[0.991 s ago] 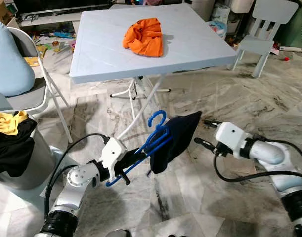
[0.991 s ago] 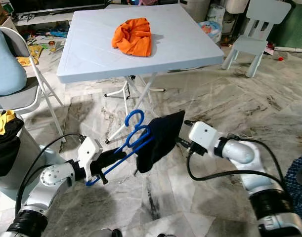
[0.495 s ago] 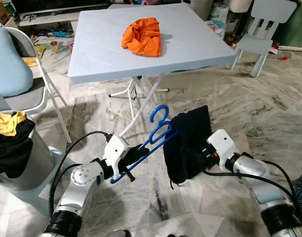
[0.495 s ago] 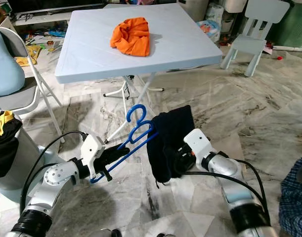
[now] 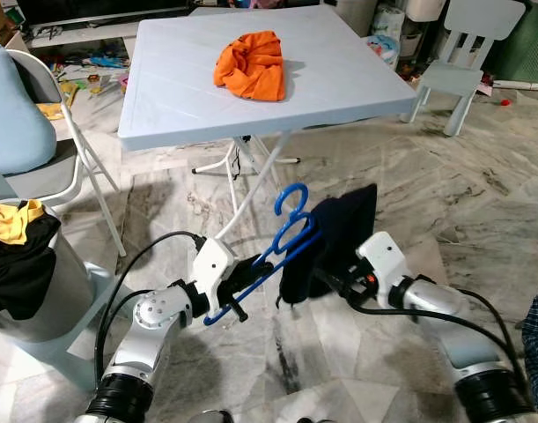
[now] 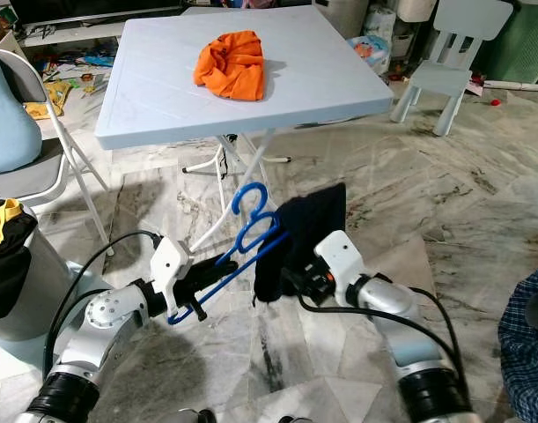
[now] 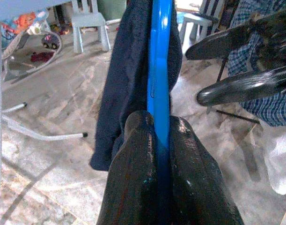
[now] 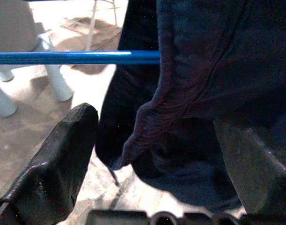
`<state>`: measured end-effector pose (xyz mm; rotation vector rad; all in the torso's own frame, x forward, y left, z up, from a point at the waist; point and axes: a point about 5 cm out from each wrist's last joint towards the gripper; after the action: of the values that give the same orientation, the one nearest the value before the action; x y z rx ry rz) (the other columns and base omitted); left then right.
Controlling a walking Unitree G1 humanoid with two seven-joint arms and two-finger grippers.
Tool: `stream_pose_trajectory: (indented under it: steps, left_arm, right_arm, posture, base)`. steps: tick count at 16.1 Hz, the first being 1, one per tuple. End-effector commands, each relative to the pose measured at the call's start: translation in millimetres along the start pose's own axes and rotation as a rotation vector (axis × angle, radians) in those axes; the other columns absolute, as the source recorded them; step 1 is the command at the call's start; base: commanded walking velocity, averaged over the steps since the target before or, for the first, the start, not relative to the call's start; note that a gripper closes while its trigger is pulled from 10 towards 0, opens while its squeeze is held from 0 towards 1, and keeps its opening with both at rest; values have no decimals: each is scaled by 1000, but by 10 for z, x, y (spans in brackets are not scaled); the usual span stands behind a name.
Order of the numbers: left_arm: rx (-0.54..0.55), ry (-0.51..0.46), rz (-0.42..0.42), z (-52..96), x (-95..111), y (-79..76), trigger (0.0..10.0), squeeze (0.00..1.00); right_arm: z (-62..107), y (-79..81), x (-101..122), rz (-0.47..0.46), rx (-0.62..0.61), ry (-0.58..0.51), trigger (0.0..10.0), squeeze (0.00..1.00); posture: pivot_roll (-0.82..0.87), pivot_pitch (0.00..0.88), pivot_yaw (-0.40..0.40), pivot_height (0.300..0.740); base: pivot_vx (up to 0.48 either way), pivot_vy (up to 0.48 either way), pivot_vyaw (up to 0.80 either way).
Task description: Hang hanger
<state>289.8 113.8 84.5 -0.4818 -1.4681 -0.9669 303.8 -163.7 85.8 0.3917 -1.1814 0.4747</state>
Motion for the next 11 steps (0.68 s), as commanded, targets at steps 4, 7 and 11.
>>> stream_pose_trajectory:
  steps: [4, 7, 11]
  left_arm:
    - [-2, -74, -7, -73, 173, 18, 0, 0]
    - [-17, -80, -2, -77, 191, -21, 0, 0]
    - [-32, -86, 1, -59, 212, -44, 0, 0]
  right_arm:
    - [-155, 133, 110, -11, -73, -67, 10000, 0]
    - [-226, 96, 194, 10, -168, -127, 4588, 0]
    - [-169, -125, 325, 59, -293, -211, 0, 0]
  posture:
    - [-40, 139, 5, 740]
    - [-34, 142, 5, 740]
    - [-31, 142, 3, 740]
  base:
    - [0, 0, 0]
    - [0, 0, 0]
    - [0, 0, 0]
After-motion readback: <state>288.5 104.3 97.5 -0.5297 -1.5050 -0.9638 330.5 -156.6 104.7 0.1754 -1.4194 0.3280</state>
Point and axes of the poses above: a point about 5 cm out from each wrist's last joint towards the gripper, its own z axis pointing back from the gripper into the wrist, its own x axis along the axis of the wrist's last joint, y = z × x, and after that the axes turned 14 degrees about -z, right-handed
